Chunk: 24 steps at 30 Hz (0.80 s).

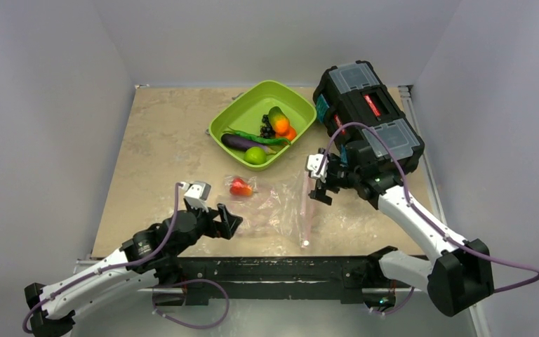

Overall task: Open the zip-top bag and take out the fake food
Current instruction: Pick up the fake fruit from the zipper food storage bag.

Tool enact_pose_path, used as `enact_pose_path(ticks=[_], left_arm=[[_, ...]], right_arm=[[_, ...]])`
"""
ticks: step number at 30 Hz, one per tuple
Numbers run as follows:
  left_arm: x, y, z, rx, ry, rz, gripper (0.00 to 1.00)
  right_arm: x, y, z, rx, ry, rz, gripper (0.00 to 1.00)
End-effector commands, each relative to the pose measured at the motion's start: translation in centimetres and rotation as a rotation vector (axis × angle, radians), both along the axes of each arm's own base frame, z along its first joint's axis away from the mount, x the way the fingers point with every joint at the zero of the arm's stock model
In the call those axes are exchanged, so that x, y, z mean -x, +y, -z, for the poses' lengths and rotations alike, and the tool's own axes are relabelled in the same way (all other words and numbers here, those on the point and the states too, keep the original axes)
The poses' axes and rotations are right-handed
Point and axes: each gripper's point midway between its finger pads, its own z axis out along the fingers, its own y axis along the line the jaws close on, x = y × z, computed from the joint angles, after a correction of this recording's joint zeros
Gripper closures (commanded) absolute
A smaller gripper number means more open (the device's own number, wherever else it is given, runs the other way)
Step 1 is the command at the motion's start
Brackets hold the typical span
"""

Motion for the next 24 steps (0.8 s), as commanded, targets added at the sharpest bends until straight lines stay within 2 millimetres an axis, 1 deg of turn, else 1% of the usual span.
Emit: enact_pose_path(ticks=[1,3,5,9,13,15,17,20,24], left_arm=[[-1.5,0.3,-3.2,0.062,-0.090,-0.062,0.08],[-2.1,0.5,-4.0,0.058,-0.111,-0.079,0.13],[-2.6,0.8,-4.4,0.044,-0.119,-0.095,0.16],[-3.7,0.6,-4.6,0.043,-0.120,-0.097,0.21],[-5.1,0.0,-4.3,0.051,-0.097,-0.090,0.27],[-5.9,0.0,-4.2,0.054,-0.092,-0.098,0.31],[-6.5,0.1,-4.0,0.044,-0.088,-0.100,0.36],[-7.4,0.8,-3.7,0.025,-0.081,-0.117,0.40],[-8.5,1.3,-3.1,0.046,-0.061,-0.121,0.44]], right_arm=[[1.8,0.0,1.6,0.053,-0.017,-0.143,0.07],[2.7,0.0,2.1,0.065,-0.027,-0.208,0.12],[3.3,0.0,2.5,0.072,-0.029,-0.248,0.17],[4.4,0.3,3.3,0.073,-0.018,-0.320,0.29],[4.5,0.8,3.9,0.047,0.008,-0.333,0.40],[4.3,0.8,4.2,0.046,0.023,-0.315,0.42],[3.8,0.8,4.3,0.048,0.022,-0.294,0.43],[3.6,0.9,4.7,0.050,0.036,-0.281,0.44],[3.4,1.1,5.3,0.062,0.049,-0.277,0.46]])
